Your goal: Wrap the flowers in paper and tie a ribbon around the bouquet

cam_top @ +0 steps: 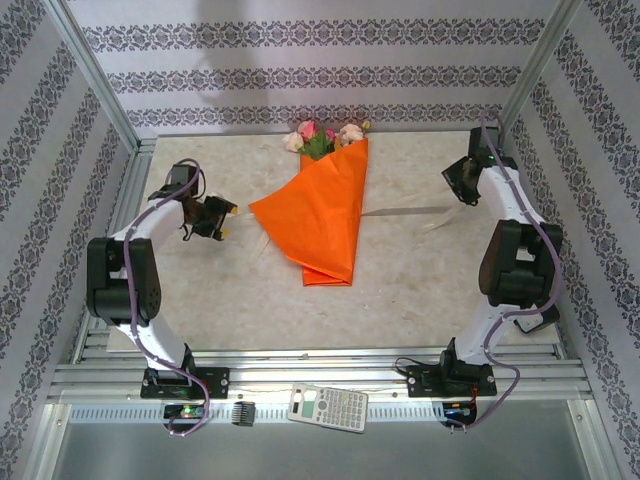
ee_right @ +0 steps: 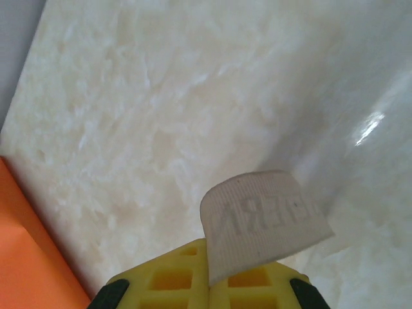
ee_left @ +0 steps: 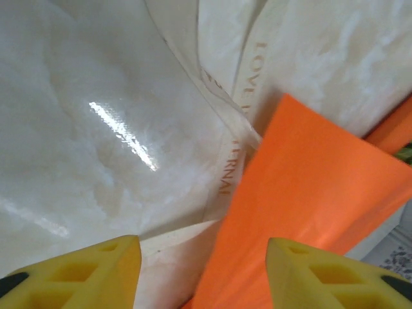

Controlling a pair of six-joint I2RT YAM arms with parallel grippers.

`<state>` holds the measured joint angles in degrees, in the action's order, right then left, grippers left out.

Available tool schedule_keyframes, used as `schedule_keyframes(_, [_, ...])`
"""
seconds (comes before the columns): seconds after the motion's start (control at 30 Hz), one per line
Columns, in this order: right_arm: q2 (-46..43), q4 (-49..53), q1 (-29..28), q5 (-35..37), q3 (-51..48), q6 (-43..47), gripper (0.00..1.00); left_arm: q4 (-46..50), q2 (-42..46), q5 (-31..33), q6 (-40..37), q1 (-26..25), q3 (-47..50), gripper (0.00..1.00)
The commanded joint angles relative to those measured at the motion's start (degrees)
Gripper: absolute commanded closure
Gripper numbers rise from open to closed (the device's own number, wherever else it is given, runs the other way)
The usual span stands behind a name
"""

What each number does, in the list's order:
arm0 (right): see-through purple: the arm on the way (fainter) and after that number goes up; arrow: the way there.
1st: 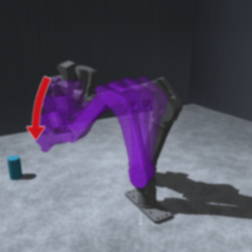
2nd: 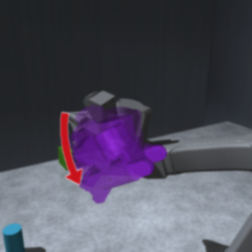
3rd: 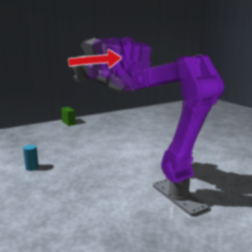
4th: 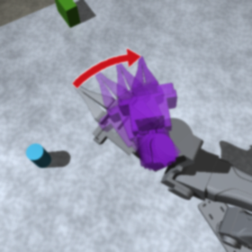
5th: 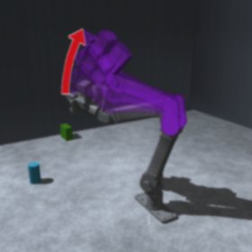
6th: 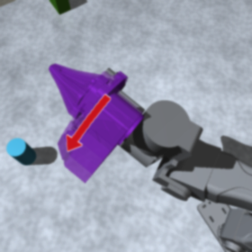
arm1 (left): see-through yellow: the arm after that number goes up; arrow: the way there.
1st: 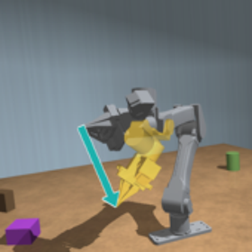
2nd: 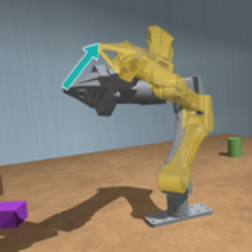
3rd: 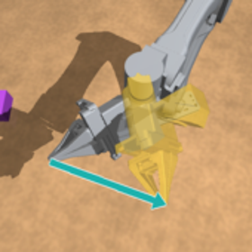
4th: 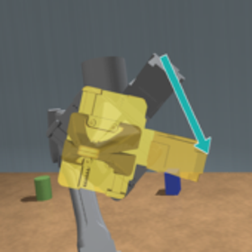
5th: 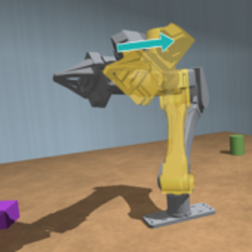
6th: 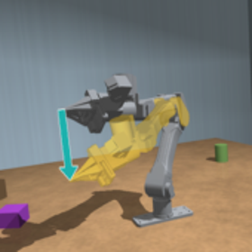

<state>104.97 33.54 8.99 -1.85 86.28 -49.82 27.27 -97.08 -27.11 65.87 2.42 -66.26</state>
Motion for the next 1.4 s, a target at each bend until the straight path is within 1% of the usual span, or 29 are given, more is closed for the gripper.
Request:
schedule_keyframes(0.0, [-2.41,2.47,1.09,3.07,2.7,2.46,1.0,5.53,3.37,3.91,0.51,0.66,-2.03,0.43])
schedule_keyframes(0.1, [-4.33,2.42,1.89,4.53,4.17,2.72,1.0,8.06,3.32,6.54,-0.26,1.89,-2.9,0.4])
schedule_keyframes(0.17, [-4.98,2.91,1.85,5.11,5.39,3.3,1.0,6.65,2.43,6.7,-0.45,2.93,-3.48,0.4])
schedule_keyframes(0.2, [-5.22,3.18,1.83,5.27,5.93,3.41,1.0,6.49,1.15,7.3,-1.84,3.04,-5.17,0.41])
schedule_keyframes(0.3, [-6.7,3.14,1.27,5.98,5.12,3.21,1.0,7.96,-5.65,8.13,-9.11,3.0,-13.59,0.42])
schedule_keyframes(0.37, [-7.74,3.17,0.65,5.81,3.72,3.11,1.0,10.87,-11.18,9.16,-13.39,2.99,-20.28,0.43])
schedule_keyframes(0.47, [-9.24,2.98,-0.91,5.12,0.71,3.28,1.0,9.72,-17.15,9.61,-16.76,2.7,-27.3,0.44])
schedule_keyframes(0.53, [-10.8,2.28,-1.81,4.79,-2.16,2.69,1.0,10.16,-21.07,8.06,-15.65,2.45,-31.19,0.45])
schedule_keyframes(0.6, [-12.16,1.58,-2.52,4.62,-4.97,2.27,1.0,11.14,-24.39,6.13,-12.89,1.8,-33.69,0.47])
schedule_keyframes(0.63, [-12.48,1.45,-2.89,4.61,-5.94,2.28,1.0,11.33,-25.34,6.13,-11.64,1.11,-34.53,0.48])
schedule_keyframes(0.7, [-13.01,1.36,-3.49,4.75,-7.16,2.46,1.0,11.61,-26.45,7.27,-9.7,-0.13,-35.91,0.48])
schedule_keyframes(0.83, [-13.33,0.65,-4.14,3.96,-9.56,1.78,1.0,14.93,-29.31,12.08,-8.17,-1.49,-39.93,0.48])
schedule_keyframes(0.93, [-13.38,0.21,-5.01,3.74,-10.34,1.36,1.0,19.41,-31.43,15.18,-8.37,-1.49,-42.53,0.49])
schedule_keyframes(1.0, [-13.3,0.06,-5.6,3.81,-10.34,1.29,1.0,20.63,-31.77,16.63,-8.91,-1.52,-43.18,0.49])
schedule_keyframes(1.13, [-12.77,0.12,-6.65,3.94,-9.83,1.35,1.0,19.95,-33.33,17.04,-8.95,-1.49,-44.44,0.49])
schedule_keyframes(1.37, [-12.34,0.24,-7.32,4.02,-9.57,1.3,1.0,24.27,-38.9,17.49,-9.26,-1.64,-50.69,0.51])
